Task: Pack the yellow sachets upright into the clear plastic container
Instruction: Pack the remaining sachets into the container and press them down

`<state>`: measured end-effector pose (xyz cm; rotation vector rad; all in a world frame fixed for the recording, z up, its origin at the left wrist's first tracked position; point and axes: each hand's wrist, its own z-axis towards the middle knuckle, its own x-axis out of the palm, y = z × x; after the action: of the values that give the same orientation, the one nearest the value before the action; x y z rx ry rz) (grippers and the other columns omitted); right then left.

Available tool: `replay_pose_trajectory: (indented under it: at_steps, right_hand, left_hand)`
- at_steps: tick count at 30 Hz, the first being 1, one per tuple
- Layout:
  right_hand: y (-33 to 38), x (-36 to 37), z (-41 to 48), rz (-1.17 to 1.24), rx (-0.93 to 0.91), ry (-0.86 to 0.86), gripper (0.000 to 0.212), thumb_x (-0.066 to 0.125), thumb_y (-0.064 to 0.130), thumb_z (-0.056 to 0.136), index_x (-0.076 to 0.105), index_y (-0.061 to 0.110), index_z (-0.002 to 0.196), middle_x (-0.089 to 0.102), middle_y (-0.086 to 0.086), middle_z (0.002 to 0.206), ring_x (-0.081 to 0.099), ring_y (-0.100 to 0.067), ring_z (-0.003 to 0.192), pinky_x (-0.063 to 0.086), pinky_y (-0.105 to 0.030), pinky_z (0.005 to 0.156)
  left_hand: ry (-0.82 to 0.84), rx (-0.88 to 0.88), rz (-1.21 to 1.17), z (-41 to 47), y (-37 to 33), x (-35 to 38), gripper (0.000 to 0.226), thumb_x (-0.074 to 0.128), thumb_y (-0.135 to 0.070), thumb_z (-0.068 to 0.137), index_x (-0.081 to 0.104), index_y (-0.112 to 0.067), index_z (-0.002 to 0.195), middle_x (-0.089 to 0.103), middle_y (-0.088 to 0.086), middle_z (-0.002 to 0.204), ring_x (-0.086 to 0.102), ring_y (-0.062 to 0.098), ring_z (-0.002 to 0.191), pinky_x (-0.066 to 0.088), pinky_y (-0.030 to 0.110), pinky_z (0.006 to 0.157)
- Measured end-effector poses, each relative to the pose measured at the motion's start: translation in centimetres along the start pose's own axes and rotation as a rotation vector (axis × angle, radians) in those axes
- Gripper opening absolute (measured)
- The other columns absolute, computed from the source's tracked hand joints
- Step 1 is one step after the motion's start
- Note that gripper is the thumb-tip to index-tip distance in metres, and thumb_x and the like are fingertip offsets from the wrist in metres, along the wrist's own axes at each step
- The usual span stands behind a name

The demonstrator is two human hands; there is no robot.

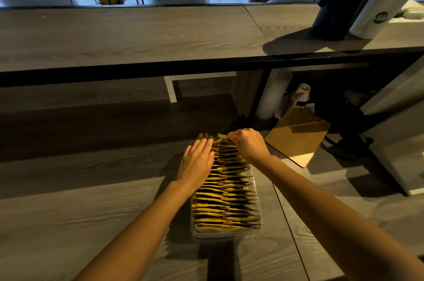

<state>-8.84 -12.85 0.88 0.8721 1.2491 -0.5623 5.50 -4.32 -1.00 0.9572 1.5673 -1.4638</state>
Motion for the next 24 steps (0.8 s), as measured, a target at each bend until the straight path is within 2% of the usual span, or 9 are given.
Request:
replay_pose_trajectory:
  at_steps: [3,7,12,15,17,18,20,22,24]
  right_hand:
    - [0.6,0.6,-0.4,-0.053,-0.004,0.025,0.025,0.044,0.01,0.095,0.065,0.01,0.11,0.069,-0.012,0.1,0.064,-0.028,0.096,0.05,-0.034,0.079]
    - [0.7,0.7,-0.5,-0.013,0.042,0.025,0.023,0.045,0.01,0.095,0.066,0.009,0.105,0.069,-0.013,0.098,0.063,-0.028,0.094,0.05,-0.035,0.078]
    - [0.7,-0.1,-2.8,0.21,0.094,-0.051,0.04,0.049,0.009,0.093,0.048,0.01,0.133,0.055,-0.012,0.132,0.053,-0.028,0.119,0.044,-0.036,0.097]
    - [1.0,0.0,-6.8,0.363,0.097,-0.127,0.045,0.054,0.008,0.091,0.045,0.012,0.134,0.046,-0.008,0.138,0.047,-0.023,0.124,0.041,-0.03,0.098]
    - [1.1,0.4,-9.6,0.426,0.079,-0.162,0.04,0.057,0.015,0.089,0.049,0.01,0.128,0.045,-0.009,0.134,0.049,-0.021,0.118,0.043,-0.026,0.092]
    - [1.2,0.7,-10.9,0.45,0.09,-0.17,0.038,0.055,0.023,0.088,0.052,0.009,0.123,0.046,-0.009,0.127,0.05,-0.019,0.111,0.043,-0.022,0.087]
    - [1.3,1.1,-13.5,0.473,0.097,-0.174,0.046,0.047,0.042,0.083,0.055,0.007,0.11,0.046,-0.002,0.11,0.048,-0.013,0.098,0.038,-0.013,0.077]
    - [1.2,1.5,-15.6,0.456,0.06,-0.151,0.051,0.042,0.05,0.08,0.056,0.007,0.103,0.045,0.002,0.102,0.048,-0.012,0.092,0.036,-0.01,0.073]
    - [1.2,1.8,-17.1,0.401,0.005,-0.08,0.052,0.042,0.052,0.079,0.057,0.01,0.104,0.053,-0.001,0.103,0.049,-0.012,0.095,0.034,-0.01,0.077]
  left_hand:
    - [0.034,0.005,0.044,0.2,-0.1,0.0,0.047,0.026,-0.026,0.102,0.021,-0.015,0.147,0.02,0.001,0.156,0.01,0.012,0.146,0.009,0.028,0.118]
    - [0.073,0.01,-0.01,0.1,-0.2,-0.1,0.047,0.026,-0.024,0.102,0.019,-0.014,0.148,0.016,0.003,0.157,0.005,0.014,0.147,0.007,0.029,0.118]
    - [-0.055,0.007,-0.083,-1.5,-0.3,-0.8,0.05,0.027,-0.019,0.102,0.013,-0.012,0.149,0.003,0.006,0.159,-0.002,0.016,0.147,0.001,0.027,0.118]
    - [-0.171,0.04,-0.213,-4.5,-0.7,-1.0,0.045,0.035,-0.016,0.1,0.029,-0.01,0.144,0.021,0.007,0.155,0.016,0.019,0.144,0.012,0.026,0.116]
    - [-0.254,0.131,-0.25,-6.8,-0.6,-0.7,0.035,0.045,-0.021,0.095,0.05,-0.007,0.127,0.045,0.011,0.133,0.04,0.017,0.126,0.034,0.029,0.109]
    - [-0.268,0.172,-0.23,-7.8,-0.4,-0.5,0.032,0.047,-0.028,0.092,0.056,-0.006,0.114,0.052,0.011,0.118,0.046,0.013,0.112,0.041,0.025,0.097]
    - [-0.219,0.236,-0.175,-9.7,0.0,0.0,0.04,0.046,-0.044,0.085,0.059,-0.007,0.095,0.055,0.008,0.098,0.045,0.007,0.091,0.038,0.018,0.078]
    - [-0.092,0.279,-0.129,-11.1,0.1,0.4,0.05,0.045,-0.057,0.077,0.059,-0.011,0.093,0.055,0.004,0.097,0.042,0.006,0.088,0.036,0.021,0.077]
    - [-0.001,0.288,-0.082,-11.8,0.1,0.5,0.055,0.051,-0.061,0.074,0.057,-0.013,0.101,0.053,0.001,0.106,0.039,0.007,0.094,0.034,0.022,0.081]
